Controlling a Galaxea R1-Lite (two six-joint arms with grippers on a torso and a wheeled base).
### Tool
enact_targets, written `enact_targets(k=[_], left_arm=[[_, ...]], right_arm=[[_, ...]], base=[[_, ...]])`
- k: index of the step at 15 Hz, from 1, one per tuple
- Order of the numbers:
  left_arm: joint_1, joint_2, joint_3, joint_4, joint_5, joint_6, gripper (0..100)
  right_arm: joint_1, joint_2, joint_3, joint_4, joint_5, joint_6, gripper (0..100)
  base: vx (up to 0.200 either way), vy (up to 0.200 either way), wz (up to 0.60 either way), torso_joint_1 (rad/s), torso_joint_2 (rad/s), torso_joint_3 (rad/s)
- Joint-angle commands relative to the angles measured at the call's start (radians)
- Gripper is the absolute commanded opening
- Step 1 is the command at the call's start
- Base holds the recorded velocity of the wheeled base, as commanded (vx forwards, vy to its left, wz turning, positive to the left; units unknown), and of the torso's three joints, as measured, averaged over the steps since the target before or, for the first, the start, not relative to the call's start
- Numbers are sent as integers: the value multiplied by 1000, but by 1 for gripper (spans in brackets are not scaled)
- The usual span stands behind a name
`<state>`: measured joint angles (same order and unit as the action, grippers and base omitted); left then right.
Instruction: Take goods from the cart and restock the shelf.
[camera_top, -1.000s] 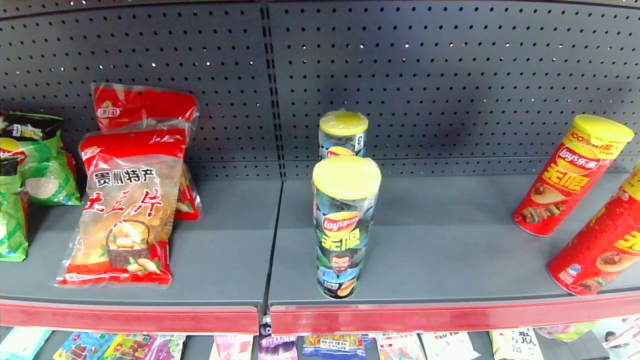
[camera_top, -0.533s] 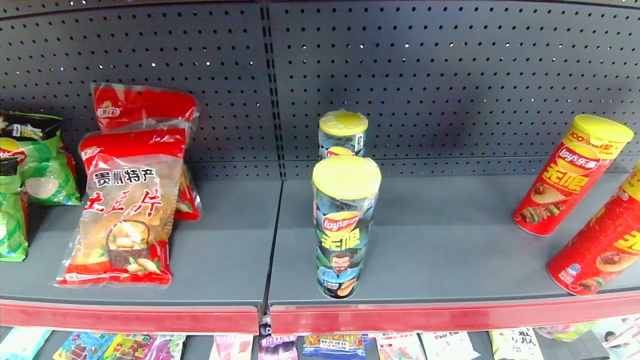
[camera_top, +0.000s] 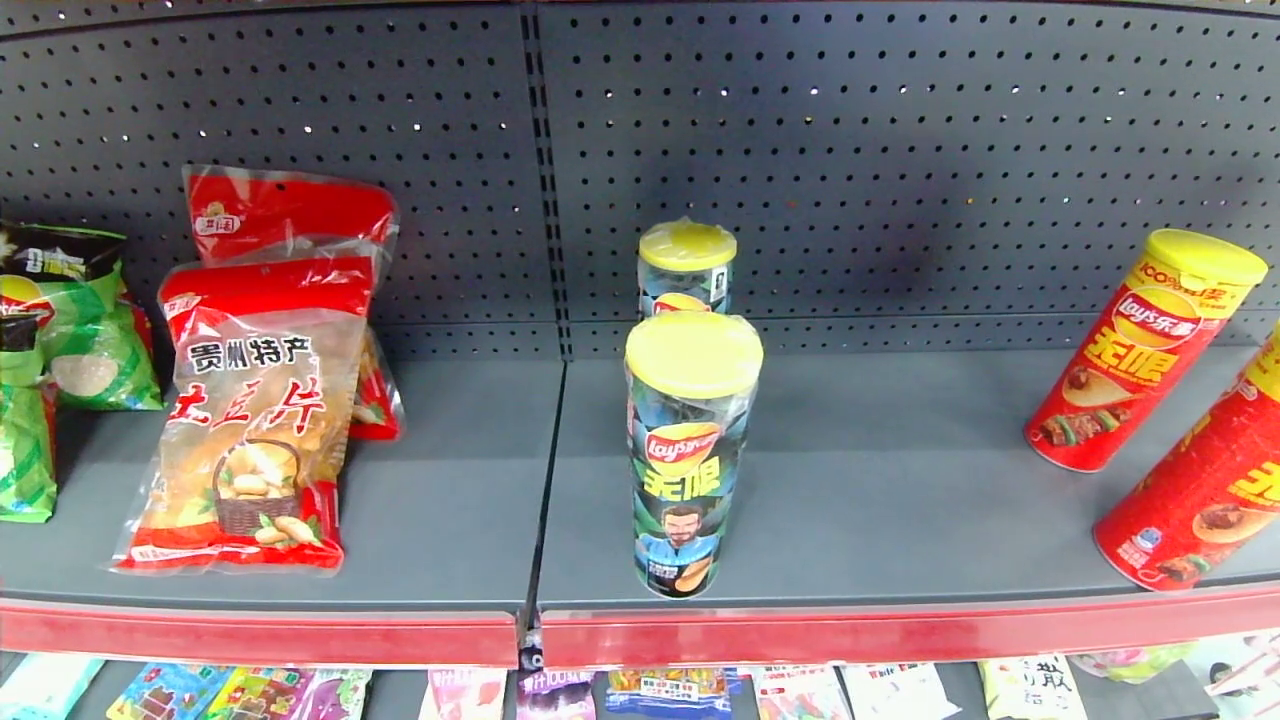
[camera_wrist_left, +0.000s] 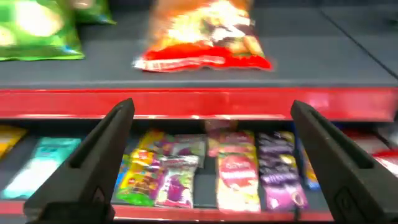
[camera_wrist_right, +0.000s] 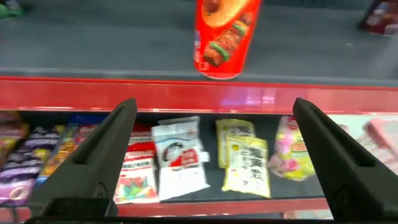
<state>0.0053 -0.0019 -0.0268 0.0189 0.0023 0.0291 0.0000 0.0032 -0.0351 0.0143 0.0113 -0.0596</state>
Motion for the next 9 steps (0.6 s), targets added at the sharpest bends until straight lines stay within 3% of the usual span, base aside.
enact_targets(k=[1,2,4,9], left_arm=[[-1,2,25,-16,-82,-8,100],[-1,2,25,-17,-68,-28,100],[-1,2,25,-17,-67,-28,100],[-1,2,25,-17,-67,-18,100]], right_arm=[[0,0,3,7,99,29,100],[-2,3,14,4,73,40,100],[0,-3,34,-14,-14,92,100],[3,-3,35,-16,26,58,100]], base=[[0,0,0,0,0,0],[0,0,0,0,0,0],[0,0,0,0,0,0],[0,0,0,0,0,0]])
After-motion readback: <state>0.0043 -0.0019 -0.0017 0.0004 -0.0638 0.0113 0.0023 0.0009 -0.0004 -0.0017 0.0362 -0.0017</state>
